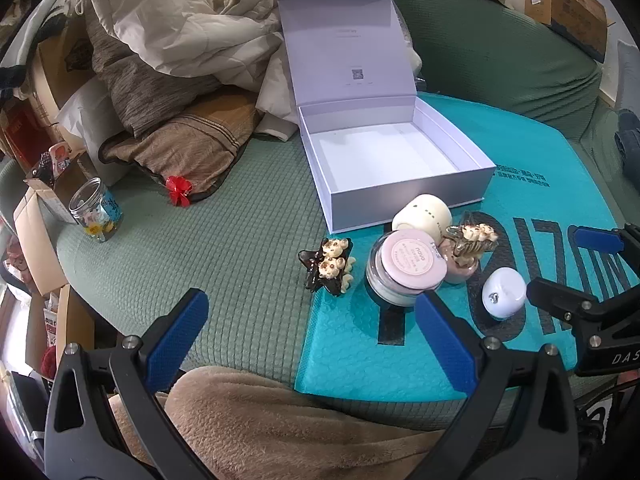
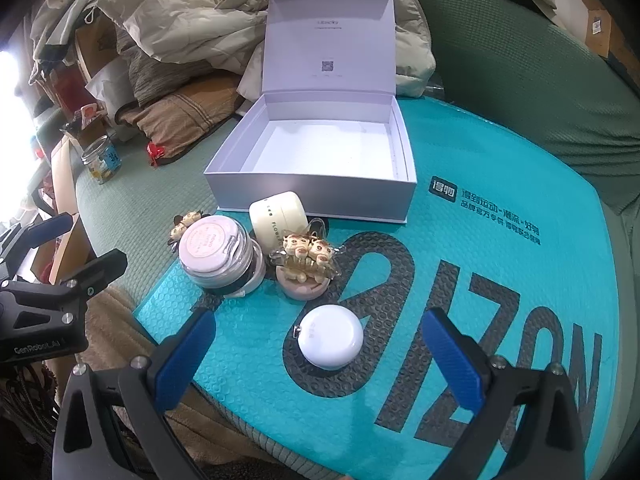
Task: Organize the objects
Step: 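Move both tools toward the pink-lidded jar and white ball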
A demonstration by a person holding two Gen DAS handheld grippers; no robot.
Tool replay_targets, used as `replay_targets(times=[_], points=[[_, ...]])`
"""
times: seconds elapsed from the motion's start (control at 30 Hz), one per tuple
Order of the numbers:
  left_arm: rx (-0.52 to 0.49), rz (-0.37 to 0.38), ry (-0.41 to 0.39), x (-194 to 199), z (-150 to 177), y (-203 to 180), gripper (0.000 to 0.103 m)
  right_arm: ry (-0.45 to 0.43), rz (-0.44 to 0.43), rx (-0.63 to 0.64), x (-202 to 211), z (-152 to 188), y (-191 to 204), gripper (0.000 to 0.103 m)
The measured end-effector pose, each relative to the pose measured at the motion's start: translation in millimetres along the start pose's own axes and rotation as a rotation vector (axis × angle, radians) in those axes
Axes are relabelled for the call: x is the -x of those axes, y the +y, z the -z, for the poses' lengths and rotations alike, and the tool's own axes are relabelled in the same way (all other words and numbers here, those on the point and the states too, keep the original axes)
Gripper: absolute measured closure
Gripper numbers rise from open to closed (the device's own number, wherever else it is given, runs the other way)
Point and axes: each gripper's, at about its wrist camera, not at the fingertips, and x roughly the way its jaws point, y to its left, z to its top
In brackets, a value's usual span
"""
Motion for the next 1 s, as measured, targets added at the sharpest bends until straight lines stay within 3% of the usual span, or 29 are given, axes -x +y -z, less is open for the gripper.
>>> replay_targets(times=[1.0], points=[[0.014,-0.036,0.004,5.6,5.3,2.3,0.0,-0.001,-0.008,0.017,1.2,2.8,0.9,0.0]])
